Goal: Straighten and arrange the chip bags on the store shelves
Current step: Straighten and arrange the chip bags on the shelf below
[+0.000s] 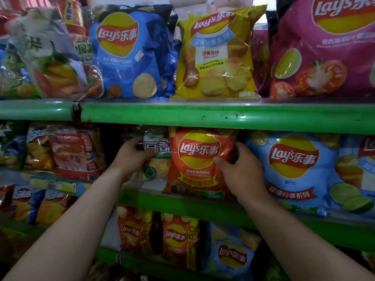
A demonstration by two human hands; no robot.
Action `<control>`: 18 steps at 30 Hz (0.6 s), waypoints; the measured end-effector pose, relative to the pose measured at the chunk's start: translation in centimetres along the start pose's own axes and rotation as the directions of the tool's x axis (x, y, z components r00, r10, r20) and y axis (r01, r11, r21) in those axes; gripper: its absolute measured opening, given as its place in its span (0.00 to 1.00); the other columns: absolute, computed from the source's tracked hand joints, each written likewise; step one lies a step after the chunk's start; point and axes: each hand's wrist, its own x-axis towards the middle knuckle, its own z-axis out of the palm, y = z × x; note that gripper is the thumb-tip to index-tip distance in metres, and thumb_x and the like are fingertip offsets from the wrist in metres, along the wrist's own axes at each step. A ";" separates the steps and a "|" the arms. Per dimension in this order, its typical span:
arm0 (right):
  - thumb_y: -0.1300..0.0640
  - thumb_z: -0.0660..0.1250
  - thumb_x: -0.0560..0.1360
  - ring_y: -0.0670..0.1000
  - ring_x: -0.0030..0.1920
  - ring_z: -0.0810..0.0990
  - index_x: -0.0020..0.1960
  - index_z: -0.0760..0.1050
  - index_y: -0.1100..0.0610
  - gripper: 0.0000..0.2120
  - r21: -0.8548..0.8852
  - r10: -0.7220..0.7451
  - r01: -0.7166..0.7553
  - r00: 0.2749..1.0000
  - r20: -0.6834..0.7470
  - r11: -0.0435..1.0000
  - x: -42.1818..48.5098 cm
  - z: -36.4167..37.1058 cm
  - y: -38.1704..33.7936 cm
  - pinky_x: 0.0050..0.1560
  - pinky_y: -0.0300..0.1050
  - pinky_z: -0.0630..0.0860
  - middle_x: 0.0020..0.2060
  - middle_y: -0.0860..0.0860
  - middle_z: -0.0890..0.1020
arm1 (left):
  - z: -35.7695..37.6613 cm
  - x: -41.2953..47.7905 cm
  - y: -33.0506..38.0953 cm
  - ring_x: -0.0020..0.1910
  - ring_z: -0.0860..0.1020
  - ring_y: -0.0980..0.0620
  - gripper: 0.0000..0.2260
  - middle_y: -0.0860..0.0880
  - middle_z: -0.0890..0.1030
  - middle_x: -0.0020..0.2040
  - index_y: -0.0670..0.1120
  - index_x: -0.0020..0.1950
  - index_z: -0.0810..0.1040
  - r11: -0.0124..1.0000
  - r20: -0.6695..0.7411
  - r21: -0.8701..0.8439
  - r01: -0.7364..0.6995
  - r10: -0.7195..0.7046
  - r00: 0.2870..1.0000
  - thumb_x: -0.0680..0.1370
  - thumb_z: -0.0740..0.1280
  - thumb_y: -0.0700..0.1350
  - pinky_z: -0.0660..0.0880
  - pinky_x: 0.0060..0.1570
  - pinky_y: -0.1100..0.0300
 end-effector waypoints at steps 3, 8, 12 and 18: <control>0.51 0.71 0.73 0.53 0.61 0.77 0.66 0.69 0.48 0.23 0.014 0.000 0.000 1.000 0.001 1.000 0.0 0.5 -0.1 0.55 0.50 0.75 0.61 0.48 0.78 | -2.5 -0.5 -0.9 0.32 0.82 0.58 0.14 0.46 0.84 0.46 0.44 0.57 0.78 0.999 0.002 -0.015 0.031 -0.031 1.000 0.73 0.74 0.42 0.75 0.27 0.65; 0.51 0.71 0.73 0.55 0.60 0.77 0.66 0.69 0.49 0.23 0.032 0.005 -0.005 1.000 0.001 0.999 0.1 1.8 -0.3 0.56 0.53 0.76 0.61 0.49 0.78 | -6.0 -0.4 -1.9 0.40 0.82 0.49 0.14 0.46 0.83 0.47 0.43 0.62 0.77 0.990 0.025 -0.069 0.126 -0.125 0.992 0.77 0.70 0.42 0.78 0.39 0.54; 0.51 0.71 0.73 0.57 0.61 0.77 0.68 0.68 0.49 0.26 0.046 0.064 -0.062 0.997 -0.033 0.997 0.6 2.9 -0.3 0.57 0.56 0.77 0.62 0.51 0.78 | -7.9 0.4 -2.1 0.21 0.76 0.52 0.12 0.50 0.81 0.31 0.44 0.64 0.74 0.976 0.126 -0.159 0.149 -0.130 0.983 0.81 0.63 0.39 0.72 0.19 0.61; 0.54 0.72 0.73 0.58 0.59 0.77 0.66 0.68 0.53 0.24 0.058 0.086 -0.081 0.993 -0.083 0.995 2.0 4.2 -0.2 0.55 0.54 0.77 0.61 0.52 0.78 | -7.8 1.8 -2.6 0.44 0.85 0.45 0.16 0.43 0.84 0.52 0.48 0.65 0.74 0.932 0.164 -0.316 0.177 -0.130 0.978 0.80 0.60 0.36 0.81 0.36 0.53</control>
